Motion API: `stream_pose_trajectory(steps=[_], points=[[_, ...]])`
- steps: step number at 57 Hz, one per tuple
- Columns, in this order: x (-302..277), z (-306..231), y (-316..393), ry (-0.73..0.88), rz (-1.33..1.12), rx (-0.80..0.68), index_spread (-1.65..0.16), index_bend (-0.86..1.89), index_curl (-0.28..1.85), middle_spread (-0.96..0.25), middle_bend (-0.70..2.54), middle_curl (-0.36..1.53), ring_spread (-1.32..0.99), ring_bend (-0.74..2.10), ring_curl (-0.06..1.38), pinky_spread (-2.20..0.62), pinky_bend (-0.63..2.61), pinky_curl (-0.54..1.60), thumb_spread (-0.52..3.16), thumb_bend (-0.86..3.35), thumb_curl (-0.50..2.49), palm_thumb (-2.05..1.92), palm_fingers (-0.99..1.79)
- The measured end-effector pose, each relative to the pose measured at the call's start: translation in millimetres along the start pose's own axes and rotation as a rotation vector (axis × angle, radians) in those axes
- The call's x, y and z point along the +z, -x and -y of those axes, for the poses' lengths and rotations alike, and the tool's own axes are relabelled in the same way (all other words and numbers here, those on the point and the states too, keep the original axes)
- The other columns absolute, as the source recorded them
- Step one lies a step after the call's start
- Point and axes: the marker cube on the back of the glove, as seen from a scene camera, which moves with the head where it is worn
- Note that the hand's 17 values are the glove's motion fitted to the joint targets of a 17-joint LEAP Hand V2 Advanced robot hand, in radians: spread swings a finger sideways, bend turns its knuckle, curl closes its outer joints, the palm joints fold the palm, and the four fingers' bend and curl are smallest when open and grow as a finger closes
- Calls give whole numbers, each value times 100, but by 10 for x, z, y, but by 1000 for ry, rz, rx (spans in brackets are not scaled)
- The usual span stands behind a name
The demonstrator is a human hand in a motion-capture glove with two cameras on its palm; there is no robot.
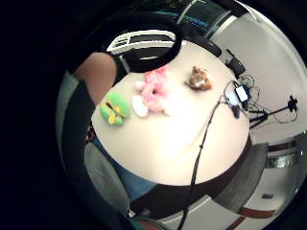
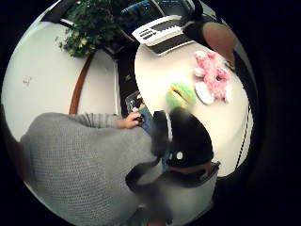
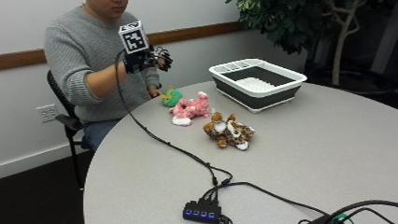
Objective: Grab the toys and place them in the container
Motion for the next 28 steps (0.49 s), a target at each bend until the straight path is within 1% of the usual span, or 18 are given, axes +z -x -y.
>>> stream_pose_trajectory(steps=[4, 9, 11, 13, 16, 21, 25, 28], points=[[155, 185, 81, 43, -80, -46, -36, 8, 18, -28, 23, 21, -41, 67, 22, -8, 59, 28, 151, 6, 20, 0, 50], [387, 336, -23, 81, -308, -42, -36, 6, 14, -28, 26, 24, -41, 75, 24, -8, 65, 30, 150, 5, 22, 0, 43], [466, 338, -124, 104, -399, -74, -36, 6, 13, -28, 27, 25, -41, 78, 25, -8, 68, 31, 149, 4, 22, 0, 40], [545, 318, -122, 132, -381, -94, -36, 7, 12, -28, 28, 26, -41, 81, 26, -8, 70, 32, 148, 4, 23, 1, 39], [699, 287, -16, 172, -268, -62, -36, 8, 11, -28, 30, 27, -41, 84, 27, -8, 72, 33, 147, 3, 24, 1, 36], [1046, 242, -141, 257, -318, -3, -36, 9, 10, -28, 33, 29, -41, 88, 29, -8, 76, 34, 143, 2, 25, 2, 33], [1355, 160, -129, 324, -347, -36, -36, 10, 10, -28, 38, 32, -41, 90, 29, -7, 77, 35, 140, 1, 26, 4, 30], [1551, 113, -57, 315, -337, -34, -36, 10, 10, -28, 45, 34, -41, 90, 29, -7, 76, 34, 139, 1, 27, 6, 30]])
